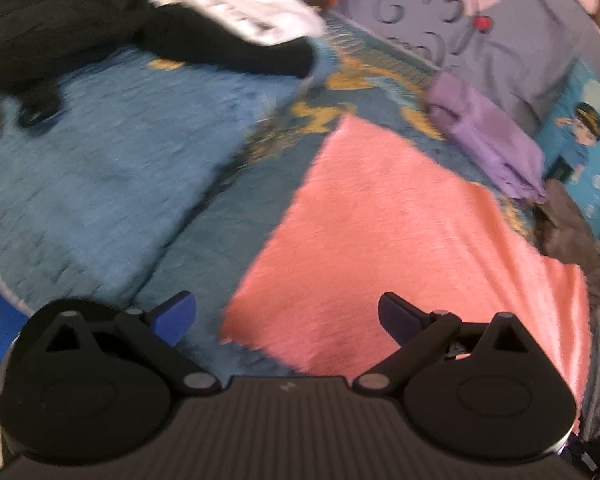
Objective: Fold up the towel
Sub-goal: 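Grasp a towel corner with the right gripper while the left gripper moves toward the grey garment, then close the left gripper on the pink towel corner beneath the grey garment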
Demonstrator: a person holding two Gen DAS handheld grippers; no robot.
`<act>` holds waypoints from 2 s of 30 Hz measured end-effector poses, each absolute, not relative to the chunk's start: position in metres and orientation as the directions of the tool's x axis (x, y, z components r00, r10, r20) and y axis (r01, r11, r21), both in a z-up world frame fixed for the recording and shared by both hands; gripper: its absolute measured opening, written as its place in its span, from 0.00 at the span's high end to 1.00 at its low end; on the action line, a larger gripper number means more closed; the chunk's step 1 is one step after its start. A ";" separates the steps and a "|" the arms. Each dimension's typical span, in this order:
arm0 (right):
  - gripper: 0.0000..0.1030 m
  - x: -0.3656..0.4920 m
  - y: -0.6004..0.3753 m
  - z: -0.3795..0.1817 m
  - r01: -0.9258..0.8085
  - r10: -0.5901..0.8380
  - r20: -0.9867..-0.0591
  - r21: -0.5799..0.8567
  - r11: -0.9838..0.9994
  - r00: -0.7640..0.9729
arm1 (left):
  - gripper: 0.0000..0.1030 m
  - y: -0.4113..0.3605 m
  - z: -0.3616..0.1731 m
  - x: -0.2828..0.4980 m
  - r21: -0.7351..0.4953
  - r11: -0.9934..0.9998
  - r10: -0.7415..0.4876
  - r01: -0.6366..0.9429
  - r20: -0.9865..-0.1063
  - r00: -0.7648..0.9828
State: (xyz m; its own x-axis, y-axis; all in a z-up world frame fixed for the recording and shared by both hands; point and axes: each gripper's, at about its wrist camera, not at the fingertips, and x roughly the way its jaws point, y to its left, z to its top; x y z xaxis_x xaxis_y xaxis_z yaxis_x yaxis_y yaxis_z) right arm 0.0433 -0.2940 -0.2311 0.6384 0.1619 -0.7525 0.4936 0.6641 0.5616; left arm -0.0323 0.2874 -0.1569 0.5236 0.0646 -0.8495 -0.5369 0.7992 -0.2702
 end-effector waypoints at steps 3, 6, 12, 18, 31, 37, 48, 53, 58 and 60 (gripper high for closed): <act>0.98 0.043 -0.292 -0.230 0.482 0.164 -0.748 0.561 0.672 0.643 | 0.04 0.254 -0.143 0.002 -0.284 0.885 -0.038 -0.368 -0.833 0.552; 0.98 0.041 -0.291 -0.229 0.468 0.164 -0.737 0.568 0.678 0.656 | 0.00 0.197 -0.124 0.049 -0.274 0.954 -0.161 -0.121 -0.809 0.566; 0.97 0.037 -0.284 -0.224 0.433 0.124 -0.718 0.538 0.723 0.685 | 0.00 0.064 -0.109 0.143 -0.190 0.952 -0.288 0.241 -0.826 0.485; 0.97 0.040 -0.281 -0.224 0.404 0.131 -0.710 0.531 0.744 0.692 | 0.02 -0.025 -0.129 0.251 -0.387 0.861 -0.479 0.330 -0.837 0.267; 0.95 0.041 -0.294 -0.233 0.427 0.180 -0.694 0.603 0.673 0.697 | 0.02 -0.072 -0.183 0.382 -0.484 0.818 -0.536 0.310 -0.837 0.108; 0.94 0.041 -0.292 -0.232 0.423 0.180 -0.692 0.603 0.676 0.699 | 0.09 -0.103 -0.203 0.391 -0.446 0.800 -0.490 0.402 -0.871 0.009; 0.94 0.040 -0.295 -0.231 0.426 0.183 -0.687 0.613 0.665 0.703 | 0.89 -0.088 -0.216 0.385 -0.487 0.815 -0.514 0.314 -0.858 0.003; 0.94 0.040 -0.293 -0.229 0.418 0.175 -0.685 0.604 0.678 0.707 | 0.93 -0.075 -0.201 0.383 -0.498 0.815 -0.538 0.298 -0.840 0.069; 0.97 0.038 -0.285 -0.220 0.365 0.158 -0.661 0.580 0.728 0.734 | 0.93 -0.063 -0.180 0.368 -0.479 0.820 -0.537 0.313 -0.833 0.133; 0.97 0.036 -0.279 -0.212 0.324 0.157 -0.643 0.563 0.760 0.749 | 0.93 -0.054 -0.169 0.362 -0.475 0.818 -0.542 0.323 -0.825 0.158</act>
State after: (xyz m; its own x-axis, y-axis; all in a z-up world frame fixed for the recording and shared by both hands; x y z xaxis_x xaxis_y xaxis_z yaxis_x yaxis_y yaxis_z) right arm 0.0360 -0.2788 -0.2123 0.7492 0.1573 -0.6434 0.3244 0.7598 0.5635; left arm 0.3618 -0.0541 -0.1687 0.1578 -0.5420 -0.8254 0.3232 0.8182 -0.4754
